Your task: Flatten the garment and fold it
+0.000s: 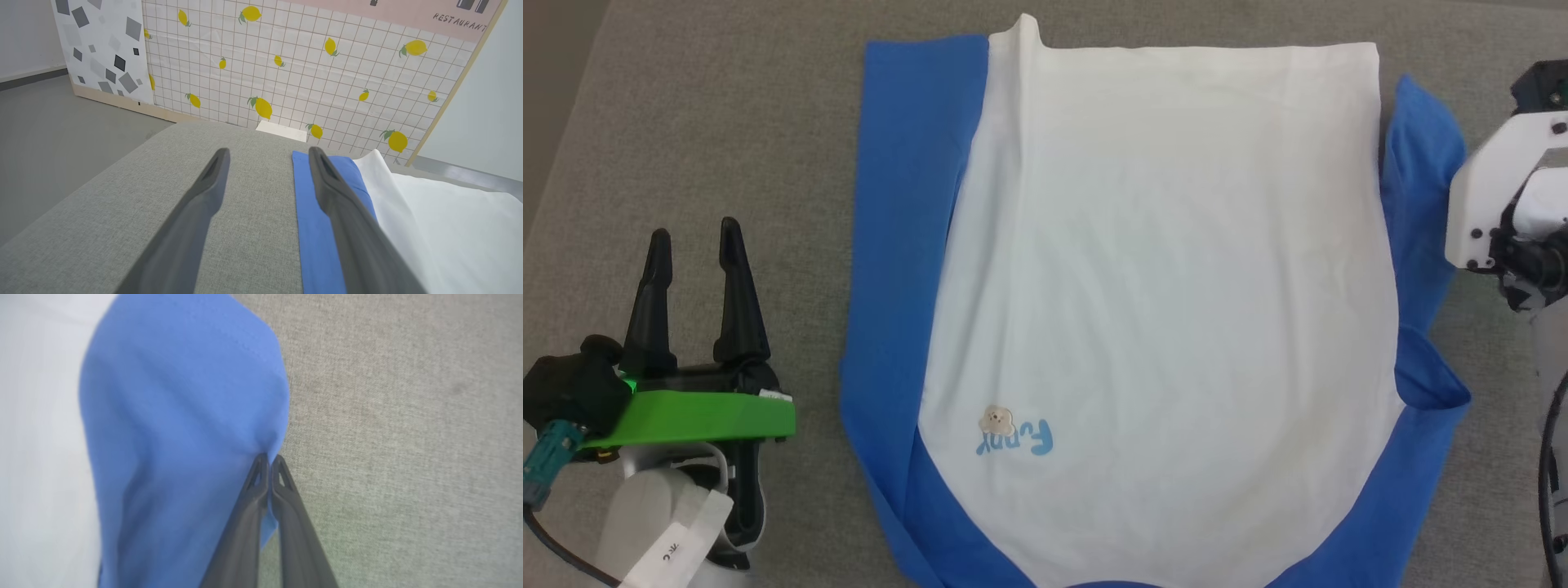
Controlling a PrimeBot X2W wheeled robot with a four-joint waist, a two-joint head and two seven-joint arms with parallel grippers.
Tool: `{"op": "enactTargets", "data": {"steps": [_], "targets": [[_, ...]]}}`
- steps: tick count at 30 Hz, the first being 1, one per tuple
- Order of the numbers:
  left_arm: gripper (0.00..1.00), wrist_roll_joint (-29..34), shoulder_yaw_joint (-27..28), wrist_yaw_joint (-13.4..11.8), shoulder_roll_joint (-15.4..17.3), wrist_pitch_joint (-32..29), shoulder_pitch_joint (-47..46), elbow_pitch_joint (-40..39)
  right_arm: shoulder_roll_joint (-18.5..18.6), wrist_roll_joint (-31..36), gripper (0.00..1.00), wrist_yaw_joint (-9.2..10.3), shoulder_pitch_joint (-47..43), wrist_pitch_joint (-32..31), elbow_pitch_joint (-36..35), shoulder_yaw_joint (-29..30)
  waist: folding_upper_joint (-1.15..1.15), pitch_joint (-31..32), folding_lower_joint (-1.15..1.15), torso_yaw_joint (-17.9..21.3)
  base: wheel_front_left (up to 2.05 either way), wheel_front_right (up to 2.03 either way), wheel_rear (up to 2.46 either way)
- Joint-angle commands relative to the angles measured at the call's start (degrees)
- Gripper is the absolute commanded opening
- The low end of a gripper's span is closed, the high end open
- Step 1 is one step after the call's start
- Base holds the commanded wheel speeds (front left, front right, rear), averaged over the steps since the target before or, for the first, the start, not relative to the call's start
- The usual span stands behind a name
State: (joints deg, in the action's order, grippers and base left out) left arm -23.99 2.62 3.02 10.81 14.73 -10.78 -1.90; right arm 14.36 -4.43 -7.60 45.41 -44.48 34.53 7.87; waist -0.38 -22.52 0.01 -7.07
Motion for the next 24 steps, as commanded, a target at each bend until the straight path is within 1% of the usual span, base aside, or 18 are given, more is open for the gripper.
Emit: {"op": "enactTargets", "data": {"steps": [1,4,8,11,14,19,24], "targets": [[1.00,0.34,0.24,0.41,-0.39,0.27,-0.71,0.17,0.49,-0.80,0.00,0.11,-1.26,1.48,0.20,1.35,0.38,1.12,-0.01,0.62,0.00,0.00,0.00],[1.00,0.64,0.79,0.86,-0.89,0.27,-0.15,0.58,0.89,-2.80,0.00,0.11,-1.99,5.14,-1.43,4.92,0.38,3.14,-0.01,1.19,0.00,0.00,0.00],[1.00,0.91,1.08,1.36,-1.55,0.27,0.81,1.30,2.75,-5.53,0.00,0.11,-5.04,7.93,-4.51,8.34,0.38,6.10,-0.01,1.61,0.00,0.00,0.00],[1.00,0.92,1.35,1.58,-2.07,0.27,1.85,1.85,3.79,-7.85,0.00,0.11,-8.36,8.61,-8.37,10.52,0.38,8.42,-0.01,2.07,0.00,0.00,0.00],[1.00,0.96,1.78,1.70,-2.57,0.27,3.26,2.30,5.01,-9.50,0.00,0.11,-12.02,7.99,-14.39,10.57,0.38,10.93,-0.01,2.53,0.00,0.00,0.00],[1.00,1.13,2.48,1.69,-3.15,0.27,5.87,2.57,6.49,-13.14,0.00,0.11,-17.99,4.49,-26.31,6.41,0.38,14.26,-0.01,2.99,0.00,0.00,0.00],[1.00,1.14,3.23,1.67,-3.66,0.27,8.09,2.24,6.65,-17.00,0.00,0.11,-22.50,-1.16,-38.23,-1.75,0.38,16.20,-0.01,3.16,0.00,0.00,0.00]]}}
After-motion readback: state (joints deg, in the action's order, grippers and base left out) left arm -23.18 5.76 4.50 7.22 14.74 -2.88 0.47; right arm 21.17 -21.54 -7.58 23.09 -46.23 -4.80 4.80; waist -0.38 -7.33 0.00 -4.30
